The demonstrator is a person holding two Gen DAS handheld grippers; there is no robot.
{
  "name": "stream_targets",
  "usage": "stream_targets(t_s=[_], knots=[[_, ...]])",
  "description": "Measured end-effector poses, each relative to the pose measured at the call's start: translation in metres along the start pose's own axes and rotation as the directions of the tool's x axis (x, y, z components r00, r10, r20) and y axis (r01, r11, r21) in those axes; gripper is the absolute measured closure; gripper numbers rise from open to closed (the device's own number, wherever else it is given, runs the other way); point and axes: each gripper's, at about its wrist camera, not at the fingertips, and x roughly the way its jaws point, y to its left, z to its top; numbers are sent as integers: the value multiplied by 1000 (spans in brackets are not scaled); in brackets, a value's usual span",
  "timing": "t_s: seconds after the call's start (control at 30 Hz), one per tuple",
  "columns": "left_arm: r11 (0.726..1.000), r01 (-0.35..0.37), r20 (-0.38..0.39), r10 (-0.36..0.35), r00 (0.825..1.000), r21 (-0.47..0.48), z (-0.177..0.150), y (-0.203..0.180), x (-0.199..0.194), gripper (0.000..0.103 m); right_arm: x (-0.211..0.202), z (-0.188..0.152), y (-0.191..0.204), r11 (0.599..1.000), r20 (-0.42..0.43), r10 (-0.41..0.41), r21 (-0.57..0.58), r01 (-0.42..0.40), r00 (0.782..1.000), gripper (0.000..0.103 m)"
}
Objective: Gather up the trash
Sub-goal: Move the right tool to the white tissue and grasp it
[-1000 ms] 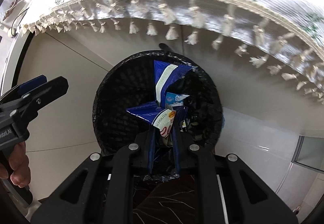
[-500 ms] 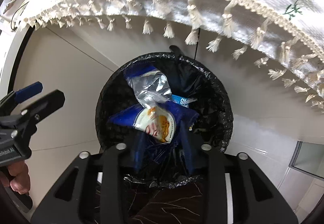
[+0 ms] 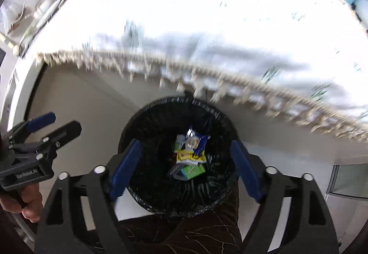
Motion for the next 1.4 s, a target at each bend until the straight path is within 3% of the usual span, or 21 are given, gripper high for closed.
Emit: stream_targets(t_s=[0.23, 0.53, 0.7, 0.93, 1.1, 1.4], knots=[[1000, -12, 53, 11, 999, 18, 29, -7, -33, 6, -39, 39, -10, 999, 81, -36, 29, 33, 996, 9], [999, -30, 103, 25, 994, 41, 78, -12, -65, 6, -60, 101, -15, 996, 127, -90, 39, 85, 988, 9], [999, -25, 107, 21, 994, 33, 106, -13, -69, 6, -54, 130, -17, 994, 123, -99, 48, 94, 988, 9], [999, -43, 96, 40, 995, 28, 141, -9, -60, 6, -16, 170, -20, 993, 45, -78, 90, 73, 996, 9], [998, -54, 69, 53, 996, 15, 156, -5, -47, 6, 14, 191, -19, 991, -14, -64, 118, 65, 998, 17], [998, -60, 41, 61, 997, -7, 166, -2, -33, 6, 35, 201, -14, 986, -82, -75, 143, 86, 994, 55]])
